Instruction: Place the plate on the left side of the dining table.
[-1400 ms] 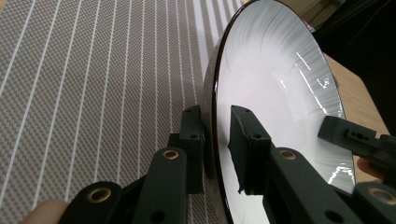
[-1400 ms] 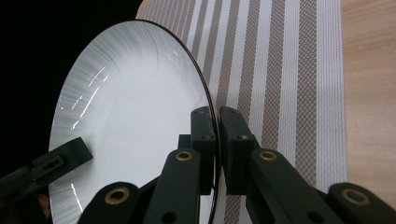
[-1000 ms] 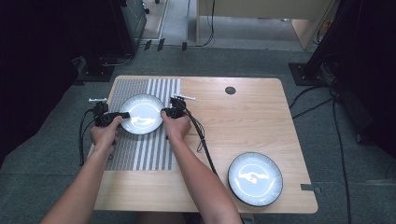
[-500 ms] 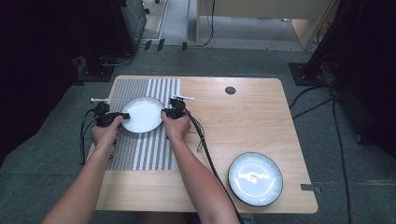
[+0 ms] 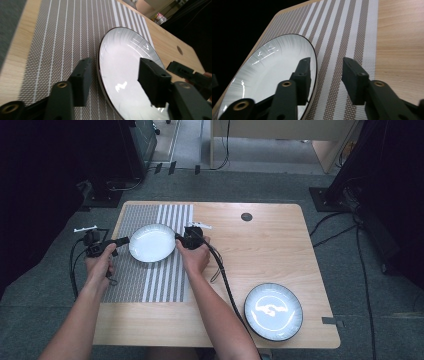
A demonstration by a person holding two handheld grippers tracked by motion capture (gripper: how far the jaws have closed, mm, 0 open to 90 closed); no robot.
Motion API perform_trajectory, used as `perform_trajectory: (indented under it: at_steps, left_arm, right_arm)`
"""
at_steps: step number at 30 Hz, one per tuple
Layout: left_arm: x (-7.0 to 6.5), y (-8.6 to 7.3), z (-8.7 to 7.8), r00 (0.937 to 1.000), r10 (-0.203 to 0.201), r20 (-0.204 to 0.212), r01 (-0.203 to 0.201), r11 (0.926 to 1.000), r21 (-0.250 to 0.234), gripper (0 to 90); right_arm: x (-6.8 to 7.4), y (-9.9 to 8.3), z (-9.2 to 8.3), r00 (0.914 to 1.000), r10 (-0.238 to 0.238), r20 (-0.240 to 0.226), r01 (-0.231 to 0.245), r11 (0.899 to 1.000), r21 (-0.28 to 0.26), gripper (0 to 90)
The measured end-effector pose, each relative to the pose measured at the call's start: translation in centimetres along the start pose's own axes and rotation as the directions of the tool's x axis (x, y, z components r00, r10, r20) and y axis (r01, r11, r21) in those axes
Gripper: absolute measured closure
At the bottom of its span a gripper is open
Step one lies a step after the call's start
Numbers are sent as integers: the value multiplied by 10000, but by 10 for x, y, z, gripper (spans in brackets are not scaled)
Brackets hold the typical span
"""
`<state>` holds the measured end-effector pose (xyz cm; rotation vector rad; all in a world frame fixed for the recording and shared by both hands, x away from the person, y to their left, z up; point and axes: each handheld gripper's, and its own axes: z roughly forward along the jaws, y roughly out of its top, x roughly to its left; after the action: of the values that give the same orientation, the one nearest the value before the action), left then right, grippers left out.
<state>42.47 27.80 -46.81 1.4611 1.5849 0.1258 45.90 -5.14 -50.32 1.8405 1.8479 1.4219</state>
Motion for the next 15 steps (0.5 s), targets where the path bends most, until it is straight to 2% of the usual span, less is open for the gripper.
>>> perform_trajectory:
  at_steps: [2,4,5,6,7,8,9,10,12,13,15]
  left_arm:
    - [-5,-3,-9,9996,277,-30,-278,9993,-236,333]
    - [-8,-6,-14,9995,326,2,-326,9988,-373,254]
    - [-11,-9,-20,9986,507,147,-498,9973,-539,254]
    - [-13,-12,-25,9974,686,238,-668,9953,-698,190]
    - [-16,-18,-33,9948,1009,129,-995,9913,-864,170]
    - [-16,-18,-33,9948,1009,129,-995,9913,-864,156]
    - [-19,-26,-42,9931,1170,-59,-1170,9888,-927,153]
    - [-19,-26,-42,9931,1170,-59,-1170,9888,-927,151]
    - [-25,-40,-51,9920,1232,-260,-1251,9879,-918,135]
    - [-25,-40,-51,9920,1232,-260,-1251,9879,-918,135]
    - [-35,-57,-58,9784,1832,-958,-1917,9774,-890,136]
  right_arm:
    - [0,-1,-5,9995,-265,-171,264,9996,-55,515]
    - [0,-2,-10,9975,-476,-529,475,9989,-27,488]
    - [0,-2,-10,9975,-476,-529,475,9989,-27,488]
    - [-1,-4,-18,9913,-1046,-794,1027,9944,-266,497]
    - [-1,-4,-20,9886,-1243,-848,1222,9921,-299,480]
    - [-1,-4,-20,9886,-1243,-848,1222,9921,-299,480]
    - [-2,-4,-27,9852,-1493,-839,1477,9887,-251,413]
    - [-2,-4,-27,9852,-1493,-839,1477,9887,-251,413]
    - [-7,-4,-37,9862,-1413,-860,1404,9900,-165,379]
    - [-8,-5,-40,9854,-1449,-890,1441,9894,-153,378]
    - [-11,-6,-46,9838,-1612,-785,1596,9868,-260,373]
